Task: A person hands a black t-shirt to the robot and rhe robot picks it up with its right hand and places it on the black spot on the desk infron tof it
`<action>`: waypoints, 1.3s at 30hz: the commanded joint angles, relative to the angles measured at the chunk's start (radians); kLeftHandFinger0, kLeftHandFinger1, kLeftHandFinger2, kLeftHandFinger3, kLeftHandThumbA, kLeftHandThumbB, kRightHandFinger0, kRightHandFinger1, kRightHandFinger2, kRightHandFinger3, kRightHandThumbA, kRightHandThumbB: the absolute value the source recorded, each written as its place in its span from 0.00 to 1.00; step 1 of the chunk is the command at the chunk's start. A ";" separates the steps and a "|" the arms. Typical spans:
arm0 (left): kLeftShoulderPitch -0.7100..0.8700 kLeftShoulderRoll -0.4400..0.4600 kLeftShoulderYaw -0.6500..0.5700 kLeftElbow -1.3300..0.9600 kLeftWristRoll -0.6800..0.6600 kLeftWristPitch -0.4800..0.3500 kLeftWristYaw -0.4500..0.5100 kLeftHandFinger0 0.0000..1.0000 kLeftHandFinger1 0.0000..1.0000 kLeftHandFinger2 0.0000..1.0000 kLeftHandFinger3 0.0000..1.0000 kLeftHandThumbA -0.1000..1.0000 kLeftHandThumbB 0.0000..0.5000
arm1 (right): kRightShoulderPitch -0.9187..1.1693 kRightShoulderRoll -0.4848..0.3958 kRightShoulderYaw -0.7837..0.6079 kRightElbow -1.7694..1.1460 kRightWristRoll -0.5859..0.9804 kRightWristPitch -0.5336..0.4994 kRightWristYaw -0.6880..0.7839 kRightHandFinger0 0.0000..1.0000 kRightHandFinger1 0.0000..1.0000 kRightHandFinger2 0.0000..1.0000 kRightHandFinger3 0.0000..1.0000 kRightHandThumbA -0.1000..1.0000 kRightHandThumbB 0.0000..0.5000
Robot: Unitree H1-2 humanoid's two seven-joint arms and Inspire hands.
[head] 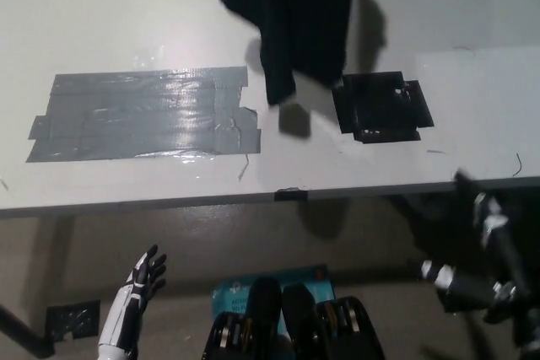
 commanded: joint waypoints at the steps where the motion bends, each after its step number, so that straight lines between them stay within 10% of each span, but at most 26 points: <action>1: -0.021 0.011 -0.007 -0.005 0.005 -0.041 -0.010 1.00 1.00 1.00 1.00 1.00 1.00 | -0.185 0.019 -0.037 -0.106 -0.047 0.064 -0.055 1.00 1.00 1.00 1.00 1.00 0.54; 15: -0.018 0.013 -0.009 -0.007 0.006 -0.030 -0.007 1.00 1.00 1.00 1.00 1.00 1.00 | -0.632 0.080 -0.049 0.284 0.057 0.201 -0.031 1.00 1.00 1.00 1.00 1.00 0.81; 35: -0.030 0.017 -0.012 -0.014 0.000 -0.040 -0.025 1.00 1.00 1.00 1.00 1.00 1.00 | -1.079 0.069 -0.136 0.956 0.141 0.155 -0.023 1.00 1.00 1.00 1.00 0.89 0.82; 38: -0.039 0.019 -0.015 -0.015 0.005 -0.027 -0.027 1.00 1.00 1.00 1.00 1.00 1.00 | -1.094 0.073 -0.126 0.976 0.117 0.178 -0.056 1.00 1.00 1.00 1.00 0.69 0.85; 39: -0.042 0.018 -0.015 -0.017 0.005 -0.029 -0.027 1.00 1.00 1.00 1.00 1.00 1.00 | -1.110 0.070 -0.104 1.001 0.080 0.209 -0.085 0.72 0.77 0.90 1.00 0.33 0.75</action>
